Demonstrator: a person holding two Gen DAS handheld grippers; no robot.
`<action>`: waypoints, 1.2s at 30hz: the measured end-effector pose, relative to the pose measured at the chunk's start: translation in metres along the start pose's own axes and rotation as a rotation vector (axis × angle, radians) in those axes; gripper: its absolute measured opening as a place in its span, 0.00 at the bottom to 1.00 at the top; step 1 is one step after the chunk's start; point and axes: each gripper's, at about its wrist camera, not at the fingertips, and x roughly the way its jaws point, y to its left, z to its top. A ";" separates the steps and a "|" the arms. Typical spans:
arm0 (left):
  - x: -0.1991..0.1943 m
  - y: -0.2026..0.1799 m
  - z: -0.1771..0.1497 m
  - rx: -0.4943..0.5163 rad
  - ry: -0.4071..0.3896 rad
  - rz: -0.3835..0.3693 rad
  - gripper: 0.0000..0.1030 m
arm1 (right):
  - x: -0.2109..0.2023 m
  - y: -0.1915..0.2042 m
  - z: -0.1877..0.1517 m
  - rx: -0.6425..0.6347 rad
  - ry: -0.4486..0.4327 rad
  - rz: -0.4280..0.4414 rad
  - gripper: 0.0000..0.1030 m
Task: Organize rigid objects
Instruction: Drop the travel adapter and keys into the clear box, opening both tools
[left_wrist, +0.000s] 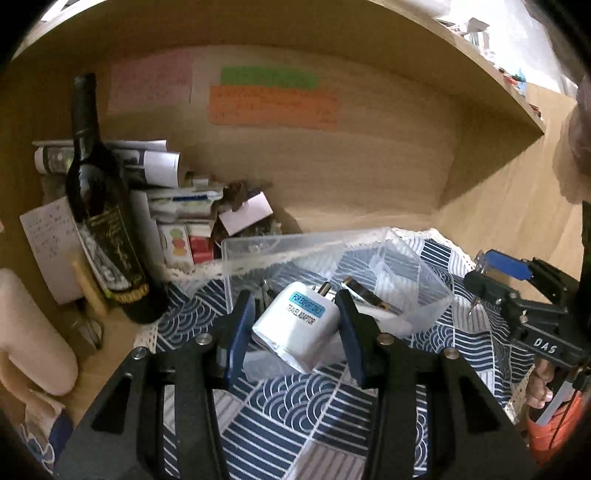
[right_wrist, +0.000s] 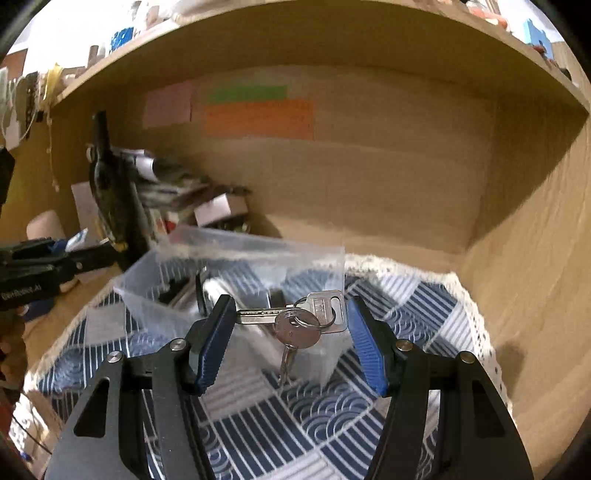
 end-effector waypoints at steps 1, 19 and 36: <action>0.002 0.001 0.002 -0.001 0.000 0.001 0.43 | 0.002 0.000 0.005 0.005 -0.007 0.005 0.57; 0.085 0.016 0.002 -0.022 0.146 0.036 0.43 | 0.079 0.013 0.030 0.008 0.099 0.052 0.57; 0.106 -0.002 -0.006 0.068 0.199 0.064 0.54 | 0.137 0.017 0.018 0.006 0.294 0.089 0.57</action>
